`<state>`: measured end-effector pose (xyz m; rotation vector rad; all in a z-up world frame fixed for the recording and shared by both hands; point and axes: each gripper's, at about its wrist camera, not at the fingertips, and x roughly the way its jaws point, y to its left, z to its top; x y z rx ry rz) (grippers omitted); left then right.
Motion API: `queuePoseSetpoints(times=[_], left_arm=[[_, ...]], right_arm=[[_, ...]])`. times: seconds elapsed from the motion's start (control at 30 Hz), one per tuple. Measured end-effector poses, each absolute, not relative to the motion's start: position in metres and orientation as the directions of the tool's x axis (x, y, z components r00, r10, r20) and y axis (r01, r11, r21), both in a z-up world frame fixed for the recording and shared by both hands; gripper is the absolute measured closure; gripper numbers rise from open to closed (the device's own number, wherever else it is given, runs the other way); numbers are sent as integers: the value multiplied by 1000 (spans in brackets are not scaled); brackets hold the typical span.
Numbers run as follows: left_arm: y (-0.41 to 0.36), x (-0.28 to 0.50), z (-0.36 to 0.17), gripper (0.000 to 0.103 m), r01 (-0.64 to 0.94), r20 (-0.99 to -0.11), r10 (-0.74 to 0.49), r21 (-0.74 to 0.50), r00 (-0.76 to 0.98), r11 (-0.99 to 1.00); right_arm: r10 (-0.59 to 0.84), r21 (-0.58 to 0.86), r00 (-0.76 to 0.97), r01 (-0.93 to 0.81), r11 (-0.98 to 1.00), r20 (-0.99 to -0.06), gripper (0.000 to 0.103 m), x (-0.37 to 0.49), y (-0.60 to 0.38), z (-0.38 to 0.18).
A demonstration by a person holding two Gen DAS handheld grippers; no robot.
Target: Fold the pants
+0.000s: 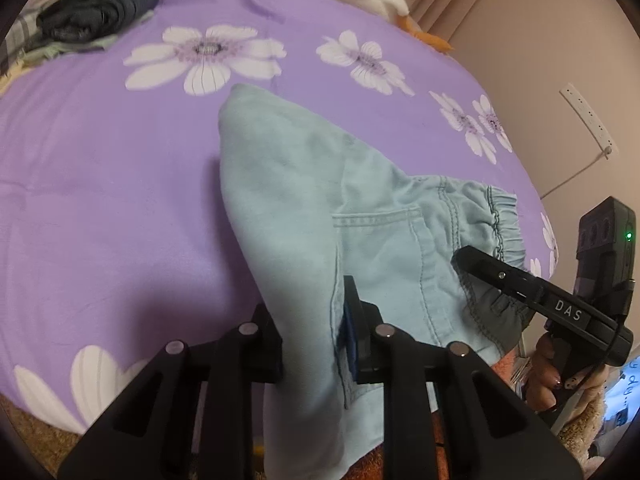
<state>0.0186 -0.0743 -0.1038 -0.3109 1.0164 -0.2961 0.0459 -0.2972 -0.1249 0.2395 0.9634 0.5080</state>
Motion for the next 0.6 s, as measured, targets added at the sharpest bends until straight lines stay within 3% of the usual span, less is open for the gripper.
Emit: queuePoseSetpoints(times=[0.3, 0.6], left_arm=[[-61, 12, -58, 81, 128, -699, -383, -389, 603, 912], [-56, 41, -51, 81, 112, -682, -357, -377, 638, 920]], right_arm=[[495, 321, 582, -381, 867, -645, 64, 40, -281, -76], [473, 276, 612, -392, 878, -634, 63, 65, -265, -63]])
